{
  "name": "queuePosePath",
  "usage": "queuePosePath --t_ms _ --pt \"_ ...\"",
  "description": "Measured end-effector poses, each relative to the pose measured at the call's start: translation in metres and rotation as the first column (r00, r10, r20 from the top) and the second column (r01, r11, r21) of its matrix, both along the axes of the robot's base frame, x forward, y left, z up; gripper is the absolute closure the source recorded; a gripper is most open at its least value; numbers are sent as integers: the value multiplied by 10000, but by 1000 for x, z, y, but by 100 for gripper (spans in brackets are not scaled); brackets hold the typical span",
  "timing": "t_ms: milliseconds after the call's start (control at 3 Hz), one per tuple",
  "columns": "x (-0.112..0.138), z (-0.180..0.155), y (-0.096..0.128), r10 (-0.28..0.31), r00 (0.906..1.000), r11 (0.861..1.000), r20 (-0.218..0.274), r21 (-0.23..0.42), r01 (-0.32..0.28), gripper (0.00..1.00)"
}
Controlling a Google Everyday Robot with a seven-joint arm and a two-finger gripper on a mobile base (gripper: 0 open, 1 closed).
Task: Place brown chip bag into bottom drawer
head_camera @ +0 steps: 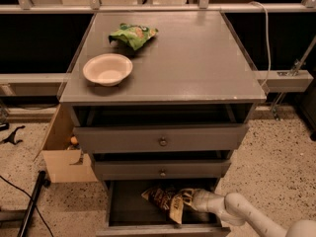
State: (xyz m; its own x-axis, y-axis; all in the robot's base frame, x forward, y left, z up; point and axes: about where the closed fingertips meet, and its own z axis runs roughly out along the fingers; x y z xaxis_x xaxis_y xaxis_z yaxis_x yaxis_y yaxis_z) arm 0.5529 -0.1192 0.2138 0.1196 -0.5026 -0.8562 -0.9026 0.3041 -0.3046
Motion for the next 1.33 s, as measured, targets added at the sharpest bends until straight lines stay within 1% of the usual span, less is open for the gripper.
queuePosePath --t_ms 333,667,1000,1333 --pt "-5 0 -12 -141 9999 9954 -69 -952 133 100" --pt "-8 5 -14 -176 9998 9852 82 -1702 187 100" --pt "-8 6 -14 -176 9998 9839 101 -1780 191 82" --pt "-8 6 -14 -175 9998 9839 101 -1779 190 58"
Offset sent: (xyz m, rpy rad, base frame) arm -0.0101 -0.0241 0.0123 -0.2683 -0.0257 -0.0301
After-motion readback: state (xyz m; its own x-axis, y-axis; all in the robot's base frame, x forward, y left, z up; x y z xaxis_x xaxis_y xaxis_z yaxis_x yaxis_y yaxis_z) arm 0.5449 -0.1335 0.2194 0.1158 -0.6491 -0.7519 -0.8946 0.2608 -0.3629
